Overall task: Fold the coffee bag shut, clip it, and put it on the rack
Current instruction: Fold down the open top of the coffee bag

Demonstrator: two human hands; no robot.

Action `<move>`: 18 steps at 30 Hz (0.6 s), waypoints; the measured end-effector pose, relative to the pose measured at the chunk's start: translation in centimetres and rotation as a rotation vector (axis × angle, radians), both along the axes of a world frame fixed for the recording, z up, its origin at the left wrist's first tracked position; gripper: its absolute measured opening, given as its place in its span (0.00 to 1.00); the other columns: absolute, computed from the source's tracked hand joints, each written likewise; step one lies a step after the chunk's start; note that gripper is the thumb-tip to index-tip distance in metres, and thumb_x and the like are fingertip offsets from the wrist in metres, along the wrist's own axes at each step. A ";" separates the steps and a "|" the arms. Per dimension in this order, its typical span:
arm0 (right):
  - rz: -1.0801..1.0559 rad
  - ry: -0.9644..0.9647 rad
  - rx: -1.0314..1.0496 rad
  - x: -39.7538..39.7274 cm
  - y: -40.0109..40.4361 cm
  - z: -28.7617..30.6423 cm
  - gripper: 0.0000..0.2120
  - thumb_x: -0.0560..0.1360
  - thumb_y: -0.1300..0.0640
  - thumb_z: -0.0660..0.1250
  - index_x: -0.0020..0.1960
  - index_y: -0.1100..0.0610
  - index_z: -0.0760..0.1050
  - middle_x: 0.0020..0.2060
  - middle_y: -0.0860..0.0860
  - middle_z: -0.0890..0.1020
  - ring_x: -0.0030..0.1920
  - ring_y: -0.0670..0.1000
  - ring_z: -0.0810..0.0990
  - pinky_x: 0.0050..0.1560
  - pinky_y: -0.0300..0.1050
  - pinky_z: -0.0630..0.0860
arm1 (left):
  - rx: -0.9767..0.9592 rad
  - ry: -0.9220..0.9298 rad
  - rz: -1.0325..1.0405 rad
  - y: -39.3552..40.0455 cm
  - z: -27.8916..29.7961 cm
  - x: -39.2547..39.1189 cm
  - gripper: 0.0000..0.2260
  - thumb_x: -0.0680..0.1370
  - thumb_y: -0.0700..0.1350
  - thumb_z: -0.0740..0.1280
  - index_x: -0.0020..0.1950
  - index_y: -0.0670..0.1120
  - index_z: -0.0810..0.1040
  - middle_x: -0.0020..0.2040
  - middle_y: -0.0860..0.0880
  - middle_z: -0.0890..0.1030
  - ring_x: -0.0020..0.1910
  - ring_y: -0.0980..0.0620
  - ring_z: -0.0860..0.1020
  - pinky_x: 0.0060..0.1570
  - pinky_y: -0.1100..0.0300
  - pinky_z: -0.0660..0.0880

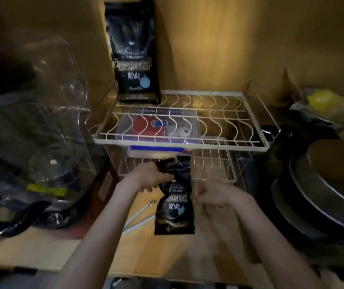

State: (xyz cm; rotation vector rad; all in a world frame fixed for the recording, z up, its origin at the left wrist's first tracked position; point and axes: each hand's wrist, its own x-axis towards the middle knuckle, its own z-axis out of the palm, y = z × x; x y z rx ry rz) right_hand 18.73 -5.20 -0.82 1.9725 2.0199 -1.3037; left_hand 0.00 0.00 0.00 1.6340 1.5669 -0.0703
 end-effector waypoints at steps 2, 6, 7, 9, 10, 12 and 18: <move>-0.026 0.014 -0.027 -0.2 -0.6 -2.2 0.10 0.73 0.61 0.66 0.36 0.52 0.71 0.29 0.42 0.76 0.29 0.40 0.72 0.23 0.24 0.66 | -0.045 0.024 -0.017 -0.6 -1.8 0.1 0.16 0.73 0.55 0.64 0.51 0.44 0.74 0.43 0.45 0.77 0.40 0.49 0.76 0.33 0.61 0.71; -0.046 0.005 -0.107 -0.7 -1.8 -7.1 0.02 0.74 0.57 0.66 0.44 0.53 0.73 0.52 0.55 0.77 0.50 0.51 0.73 0.35 0.31 0.68 | -0.150 0.044 0.043 -2.1 -7.0 -0.3 0.35 0.70 0.59 0.66 0.67 0.38 0.62 0.68 0.40 0.68 0.64 0.43 0.69 0.55 0.55 0.69; -0.077 0.021 -0.115 -0.9 -2.0 -8.5 0.08 0.73 0.56 0.66 0.51 0.56 0.74 0.57 0.57 0.77 0.54 0.54 0.75 0.43 0.37 0.72 | -0.145 0.033 0.063 -2.4 -8.1 -0.4 0.35 0.70 0.59 0.67 0.67 0.38 0.62 0.69 0.39 0.68 0.65 0.42 0.68 0.55 0.55 0.68; -0.172 0.069 -0.131 -1.1 -2.4 -11.1 0.21 0.72 0.53 0.68 0.62 0.60 0.70 0.60 0.58 0.77 0.59 0.57 0.75 0.59 0.49 0.73 | -0.156 -0.040 0.128 -2.9 -9.6 -0.4 0.34 0.70 0.57 0.68 0.67 0.38 0.62 0.67 0.40 0.69 0.63 0.43 0.70 0.52 0.57 0.67; -0.214 0.093 -0.113 -1.3 -2.7 -12.1 0.23 0.71 0.52 0.68 0.63 0.59 0.69 0.60 0.58 0.77 0.59 0.58 0.76 0.61 0.54 0.72 | -0.160 -0.103 0.170 -3.3 -10.1 -0.2 0.33 0.70 0.56 0.69 0.67 0.39 0.62 0.66 0.41 0.70 0.61 0.44 0.71 0.51 0.58 0.67; -0.284 0.114 -0.041 -1.5 -3.1 -13.8 0.22 0.70 0.51 0.68 0.60 0.57 0.70 0.56 0.57 0.79 0.56 0.58 0.78 0.57 0.57 0.75 | -0.124 -0.225 0.243 -4.2 -10.8 0.3 0.30 0.70 0.52 0.70 0.65 0.40 0.64 0.63 0.42 0.73 0.55 0.47 0.73 0.49 0.59 0.67; -0.553 0.217 0.085 -1.8 -4.2 -15.7 0.17 0.68 0.55 0.73 0.51 0.60 0.73 0.45 0.56 0.83 0.45 0.56 0.81 0.48 0.54 0.78 | -0.036 -0.358 0.404 -5.2 -13.9 0.6 0.42 0.55 0.64 0.73 0.64 0.47 0.66 0.58 0.46 0.78 0.55 0.47 0.77 0.58 0.45 0.74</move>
